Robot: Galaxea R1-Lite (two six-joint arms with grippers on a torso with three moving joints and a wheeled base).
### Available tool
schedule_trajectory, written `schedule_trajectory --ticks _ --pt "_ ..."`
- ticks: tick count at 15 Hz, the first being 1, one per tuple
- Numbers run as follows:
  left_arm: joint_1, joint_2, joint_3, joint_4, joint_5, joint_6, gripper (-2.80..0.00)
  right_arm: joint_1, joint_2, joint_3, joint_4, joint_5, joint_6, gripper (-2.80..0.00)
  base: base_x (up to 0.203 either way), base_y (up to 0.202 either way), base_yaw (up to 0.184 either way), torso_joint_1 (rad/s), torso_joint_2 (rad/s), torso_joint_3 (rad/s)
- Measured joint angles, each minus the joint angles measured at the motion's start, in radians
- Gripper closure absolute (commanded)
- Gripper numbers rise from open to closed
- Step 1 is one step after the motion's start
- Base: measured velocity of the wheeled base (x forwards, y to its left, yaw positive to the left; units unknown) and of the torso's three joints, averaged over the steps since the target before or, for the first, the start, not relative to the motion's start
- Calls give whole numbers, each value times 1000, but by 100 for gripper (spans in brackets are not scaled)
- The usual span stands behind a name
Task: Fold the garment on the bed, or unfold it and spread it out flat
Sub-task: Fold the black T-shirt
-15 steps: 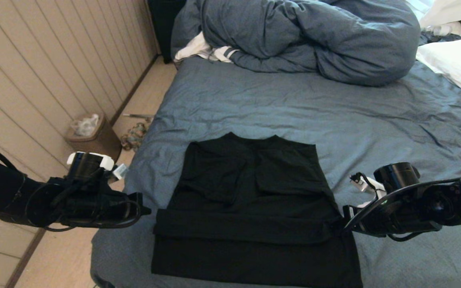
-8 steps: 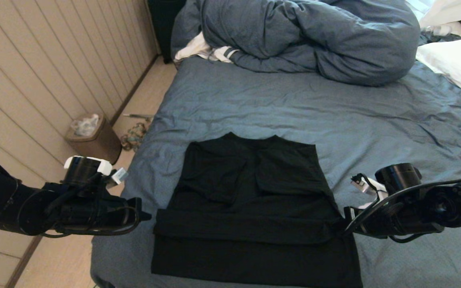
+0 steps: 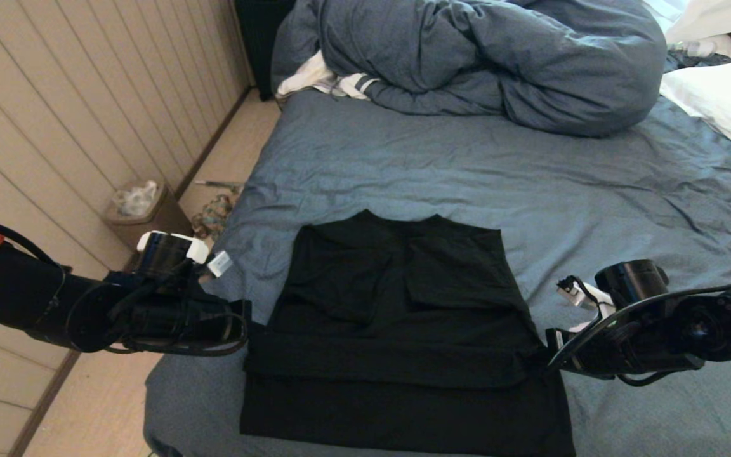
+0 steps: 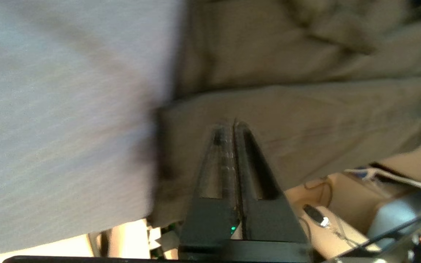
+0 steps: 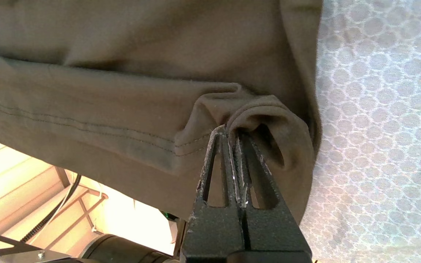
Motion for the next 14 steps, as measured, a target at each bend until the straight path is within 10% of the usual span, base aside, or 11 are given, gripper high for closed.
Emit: schedule_trajectory --ticks 14 --pt "21 -71 149 -12 3 -2 -280 0 -10 33 -37 -2 -2 0 0 0 0 0 0 0"
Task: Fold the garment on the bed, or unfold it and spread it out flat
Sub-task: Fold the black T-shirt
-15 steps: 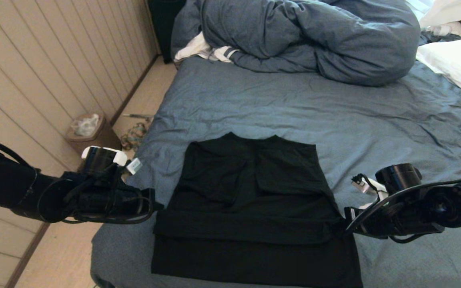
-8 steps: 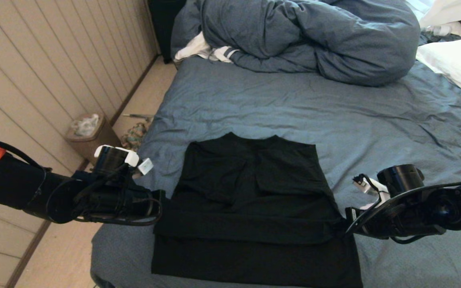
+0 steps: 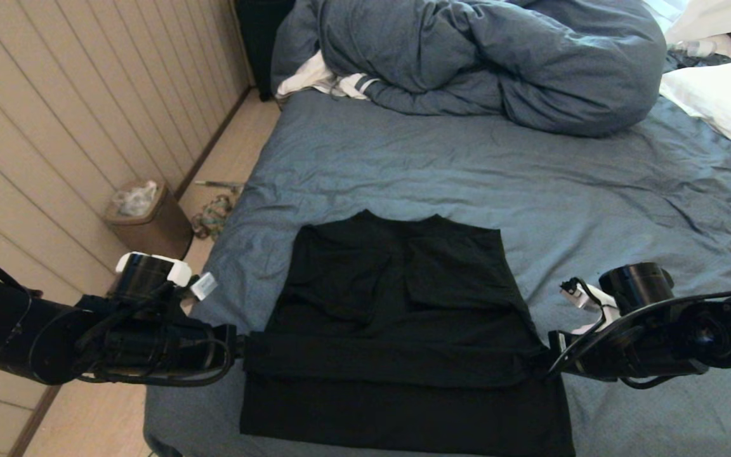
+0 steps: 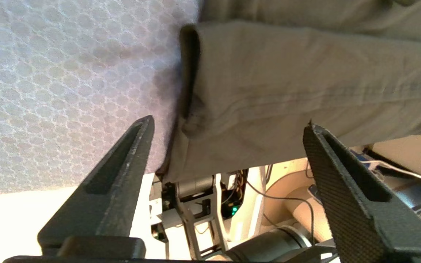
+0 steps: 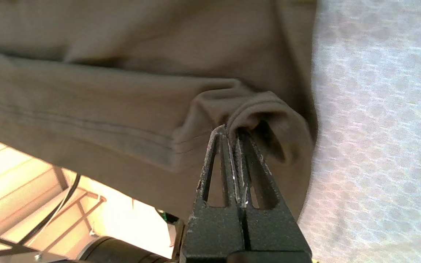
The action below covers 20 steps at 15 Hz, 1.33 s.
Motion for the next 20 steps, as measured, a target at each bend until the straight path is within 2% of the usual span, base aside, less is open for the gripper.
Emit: schedule_trajectory --ticks 3,6,8,20 --pt "-11 10 -11 -15 -12 -3 -280 1 0 3 0 1 0 0 0 0 0 0 0 0" --pt "-42 37 -11 -30 -52 -4 -280 2 -4 17 -11 1 0 0 0 0 0 0 0 0" --pt "-49 53 -7 -69 -57 -7 -280 3 -7 27 -26 1 0 0 0 0 0 0 0 0" --pt "-114 62 -63 -74 -88 -33 -280 1 -10 42 -39 0 0 0 0 0 0 0 0 0"
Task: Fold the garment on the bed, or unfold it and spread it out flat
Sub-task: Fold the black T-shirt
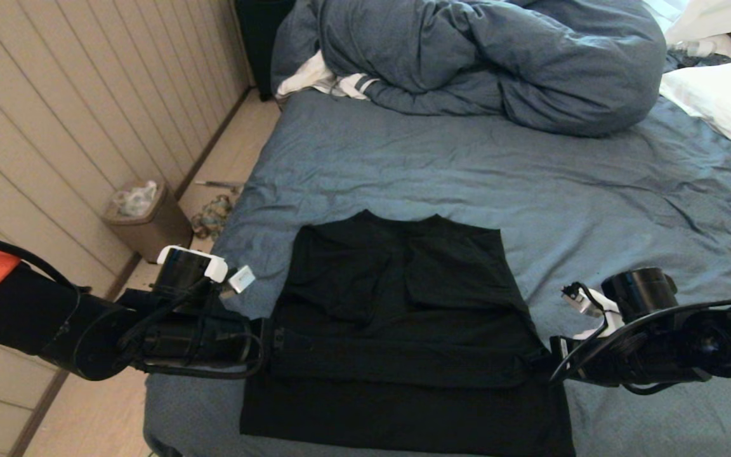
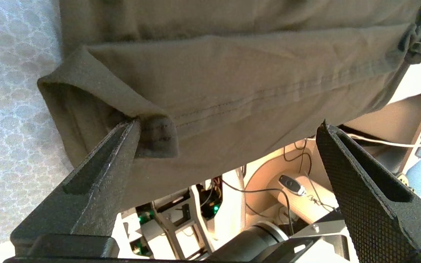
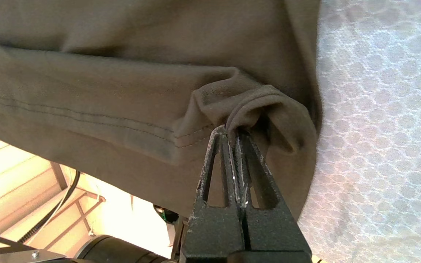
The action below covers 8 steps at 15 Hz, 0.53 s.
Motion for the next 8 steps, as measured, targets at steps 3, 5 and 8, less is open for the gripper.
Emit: schedule_trajectory --ticks 3,5,8 --pt "-2 13 9 -1 -2 0 -280 1 0 5 -10 -1 0 0 0 0 0 0 0 0" --pt "1 14 20 -10 1 1 -280 1 -1 12 -16 -1 0 0 0 0 0 0 0 0" --pt "17 15 37 -36 8 4 -280 2 -8 18 -18 -1 0 0 0 0 0 0 0 0"
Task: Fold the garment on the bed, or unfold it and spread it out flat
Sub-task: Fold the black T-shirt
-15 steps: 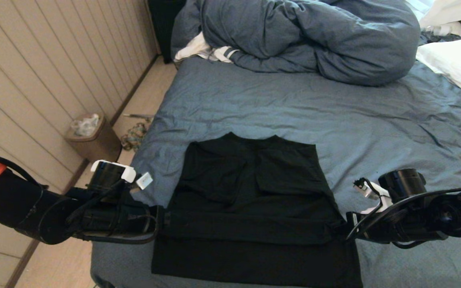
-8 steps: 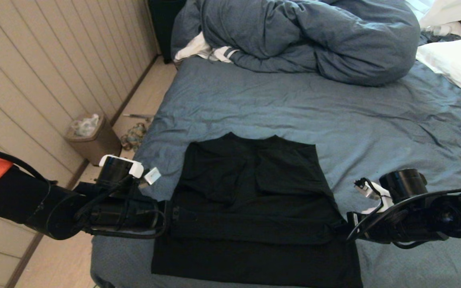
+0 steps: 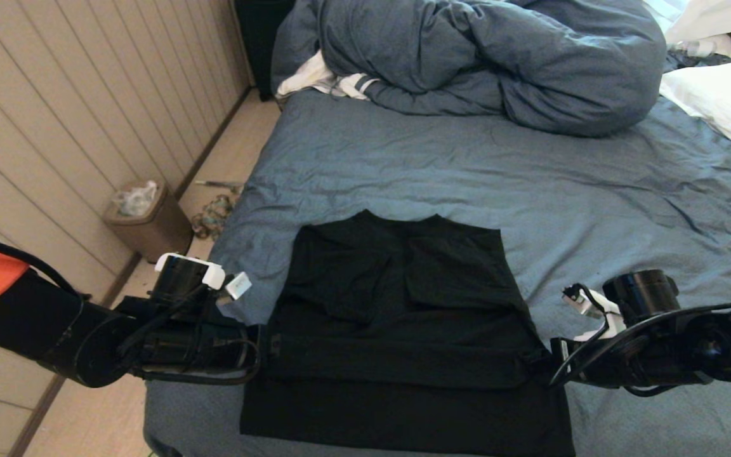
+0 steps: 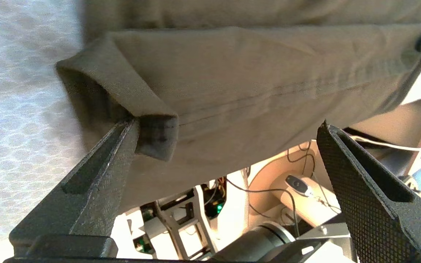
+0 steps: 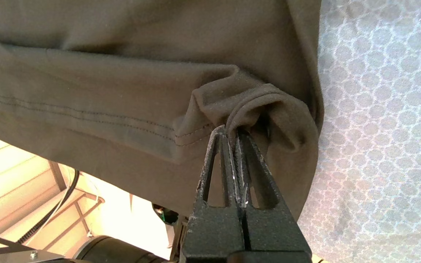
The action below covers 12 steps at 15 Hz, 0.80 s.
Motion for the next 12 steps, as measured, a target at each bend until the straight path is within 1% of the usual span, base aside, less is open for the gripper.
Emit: schedule_trajectory --ticks 4,7,10,12 --pt "37 3 9 -2 2 6 -280 1 -10 5 0 1 0 0 0 0 0 0 0 0" --pt "41 16 15 -10 -4 7 -280 2 -13 9 0 1 0 0 0 0 0 0 0 0" --pt "41 43 16 -54 0 11 -280 2 -14 10 0 2 0 0 0 0 0 0 0 0" --pt "41 51 12 -54 5 12 -280 2 -14 10 0 3 0 0 0 0 0 0 0 0"
